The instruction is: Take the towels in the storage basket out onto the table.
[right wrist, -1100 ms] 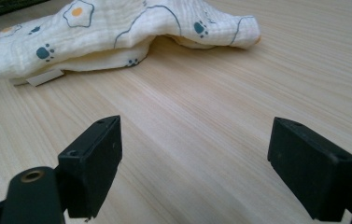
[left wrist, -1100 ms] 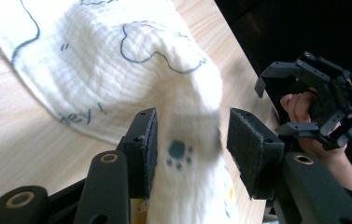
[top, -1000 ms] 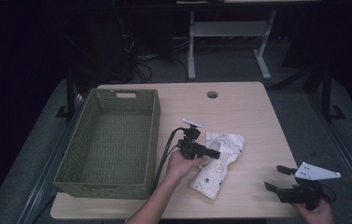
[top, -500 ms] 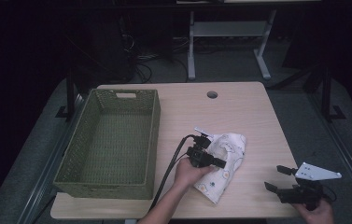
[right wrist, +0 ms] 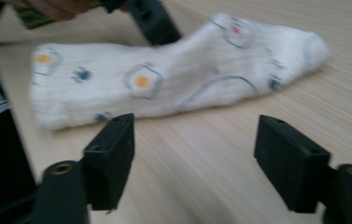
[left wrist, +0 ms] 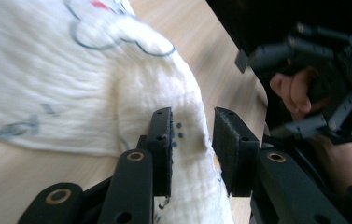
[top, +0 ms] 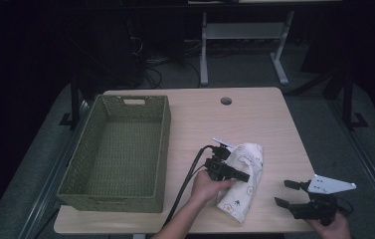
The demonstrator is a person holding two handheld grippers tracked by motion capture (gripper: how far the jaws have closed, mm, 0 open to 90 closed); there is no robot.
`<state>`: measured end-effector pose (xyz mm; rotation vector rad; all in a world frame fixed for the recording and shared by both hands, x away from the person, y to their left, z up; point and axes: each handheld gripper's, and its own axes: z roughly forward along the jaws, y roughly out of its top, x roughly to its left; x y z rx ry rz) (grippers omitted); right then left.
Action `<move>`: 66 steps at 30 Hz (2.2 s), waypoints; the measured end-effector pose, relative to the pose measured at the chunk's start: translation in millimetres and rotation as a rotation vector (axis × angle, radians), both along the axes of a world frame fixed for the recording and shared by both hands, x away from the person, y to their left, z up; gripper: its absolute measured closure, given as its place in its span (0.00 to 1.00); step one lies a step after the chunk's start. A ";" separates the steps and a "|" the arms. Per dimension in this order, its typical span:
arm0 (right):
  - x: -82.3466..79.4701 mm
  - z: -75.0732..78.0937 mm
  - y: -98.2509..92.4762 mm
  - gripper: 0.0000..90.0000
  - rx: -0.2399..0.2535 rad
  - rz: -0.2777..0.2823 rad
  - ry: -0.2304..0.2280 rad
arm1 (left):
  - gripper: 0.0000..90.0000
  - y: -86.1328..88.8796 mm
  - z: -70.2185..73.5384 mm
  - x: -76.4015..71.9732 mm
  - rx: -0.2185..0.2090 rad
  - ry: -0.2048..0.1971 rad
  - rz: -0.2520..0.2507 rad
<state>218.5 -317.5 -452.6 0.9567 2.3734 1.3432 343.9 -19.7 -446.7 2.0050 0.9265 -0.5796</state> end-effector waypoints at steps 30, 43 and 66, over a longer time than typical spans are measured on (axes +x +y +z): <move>10.7 -10.2 106.0 1.00 -0.249 0.310 0.049 | 0.71 54.2 5.6 13.6 -0.001 -0.073 0.194; 9.7 -8.3 15.6 1.00 -0.201 0.165 0.072 | 0.68 44.4 -6.4 33.6 -0.028 -0.096 0.268; 19.8 -8.8 -24.4 0.86 -0.128 0.049 0.066 | 0.76 20.1 -22.4 41.0 0.239 -0.303 0.231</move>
